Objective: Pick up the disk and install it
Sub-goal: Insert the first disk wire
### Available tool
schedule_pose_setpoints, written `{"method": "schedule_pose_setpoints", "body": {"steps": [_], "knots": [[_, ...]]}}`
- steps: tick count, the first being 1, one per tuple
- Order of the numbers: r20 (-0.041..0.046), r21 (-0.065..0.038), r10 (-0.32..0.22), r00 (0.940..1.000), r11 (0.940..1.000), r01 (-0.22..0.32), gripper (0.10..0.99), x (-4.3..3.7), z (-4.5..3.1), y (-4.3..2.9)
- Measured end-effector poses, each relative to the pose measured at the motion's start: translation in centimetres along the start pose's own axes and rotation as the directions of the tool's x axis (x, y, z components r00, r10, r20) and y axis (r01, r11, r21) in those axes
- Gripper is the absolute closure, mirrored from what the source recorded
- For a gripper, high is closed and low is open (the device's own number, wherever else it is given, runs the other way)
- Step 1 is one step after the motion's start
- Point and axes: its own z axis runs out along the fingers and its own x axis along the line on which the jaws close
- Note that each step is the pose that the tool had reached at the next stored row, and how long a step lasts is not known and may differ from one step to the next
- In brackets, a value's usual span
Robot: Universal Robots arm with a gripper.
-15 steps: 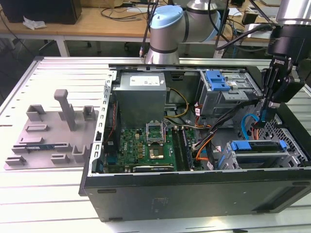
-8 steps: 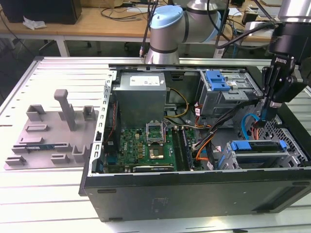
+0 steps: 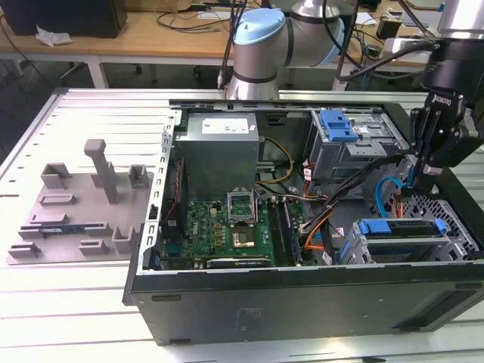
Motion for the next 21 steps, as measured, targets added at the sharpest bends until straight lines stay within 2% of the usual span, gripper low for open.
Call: {"method": "schedule_pose_setpoints", "body": {"steps": [1,2,5,7,8,13,16,18,21], "knots": [[0.0069,-0.001,-0.001,1.0,1.0,0.001,0.918,0.1,-0.01,-0.01],[0.0181,-0.002,-0.003,0.9998,1.0,0.003,0.918,0.25,-0.03,-0.04],[0.0446,-0.004,-0.01,0.999,0.9999,0.01,0.918,0.56,-0.12,-0.07],[0.0566,-0.003,-0.016,0.9983,0.9999,0.016,0.918,0.76,-0.18,-0.09],[0.0613,-0.002,-0.02,0.9979,0.9998,0.02,0.918,0.96,-0.16,-0.09],[0.0649,0.003,-0.029,0.9975,0.9996,0.029,0.918,1.98,0.22,-0.11],[0.0706,0.005,-0.032,0.997,0.9995,0.032,0.918,2.46,0.4,-0.16],[0.077,0.007,-0.035,0.9964,0.9994,0.035,0.918,2.71,0.49,-0.2],[0.0991,0.009,-0.044,0.9941,0.999,0.044,0.918,3.14,0.66,-0.25]]}}
